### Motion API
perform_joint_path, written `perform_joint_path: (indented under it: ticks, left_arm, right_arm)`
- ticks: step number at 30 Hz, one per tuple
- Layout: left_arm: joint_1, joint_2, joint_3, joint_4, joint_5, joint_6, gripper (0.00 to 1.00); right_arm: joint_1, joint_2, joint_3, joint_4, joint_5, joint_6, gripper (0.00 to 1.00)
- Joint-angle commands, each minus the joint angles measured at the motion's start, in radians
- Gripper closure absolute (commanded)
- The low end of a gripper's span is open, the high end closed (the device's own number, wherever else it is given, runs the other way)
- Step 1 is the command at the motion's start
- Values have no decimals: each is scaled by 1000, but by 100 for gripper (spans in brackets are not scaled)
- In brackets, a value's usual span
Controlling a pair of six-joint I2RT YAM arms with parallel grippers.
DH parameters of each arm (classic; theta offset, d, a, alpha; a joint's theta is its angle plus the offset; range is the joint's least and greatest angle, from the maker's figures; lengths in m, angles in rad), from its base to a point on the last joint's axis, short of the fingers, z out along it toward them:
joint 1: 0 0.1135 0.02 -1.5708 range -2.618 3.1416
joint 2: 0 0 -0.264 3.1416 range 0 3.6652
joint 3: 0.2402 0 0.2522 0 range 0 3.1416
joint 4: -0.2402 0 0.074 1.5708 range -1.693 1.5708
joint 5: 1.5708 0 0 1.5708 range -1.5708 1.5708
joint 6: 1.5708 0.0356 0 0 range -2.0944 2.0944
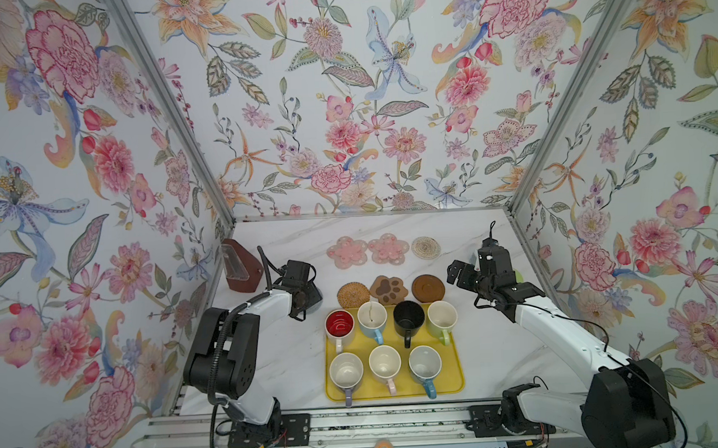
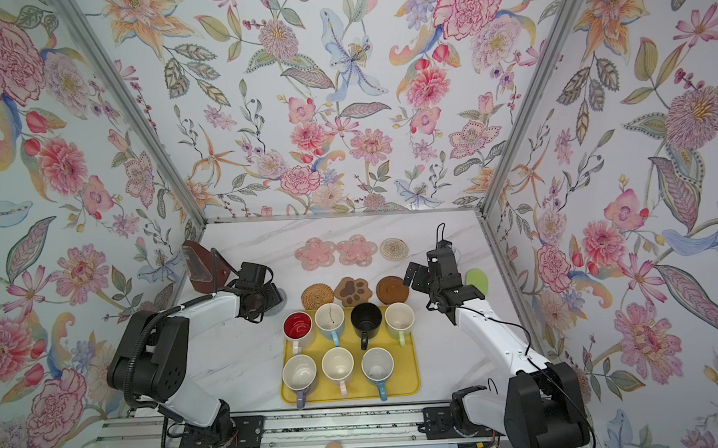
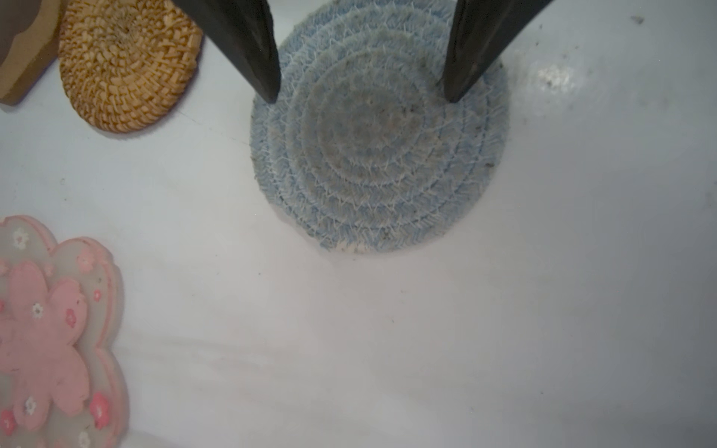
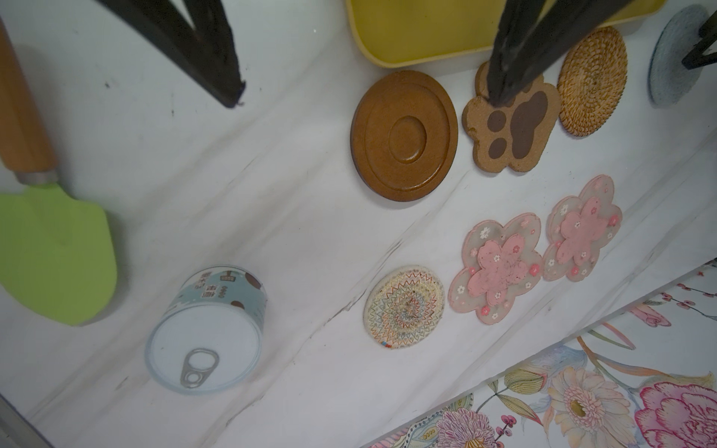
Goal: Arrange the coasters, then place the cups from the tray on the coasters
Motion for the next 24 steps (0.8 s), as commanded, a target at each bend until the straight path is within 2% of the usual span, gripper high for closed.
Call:
perform_joint_path:
  ticks: [1,12,24]
  left_arm:
    - [24,78,3,-48,-3,-9,31]
    - [44,243,196,-50,27,15,31]
    - [46,306,282,-26,100,30,31]
  right_arm:
    - [-8,-21,-20,-9,-9,-1,1]
    - [-9,-37,-20,-42,-5,13,1]
    - [-14,-1,53,-92,-4,4,1]
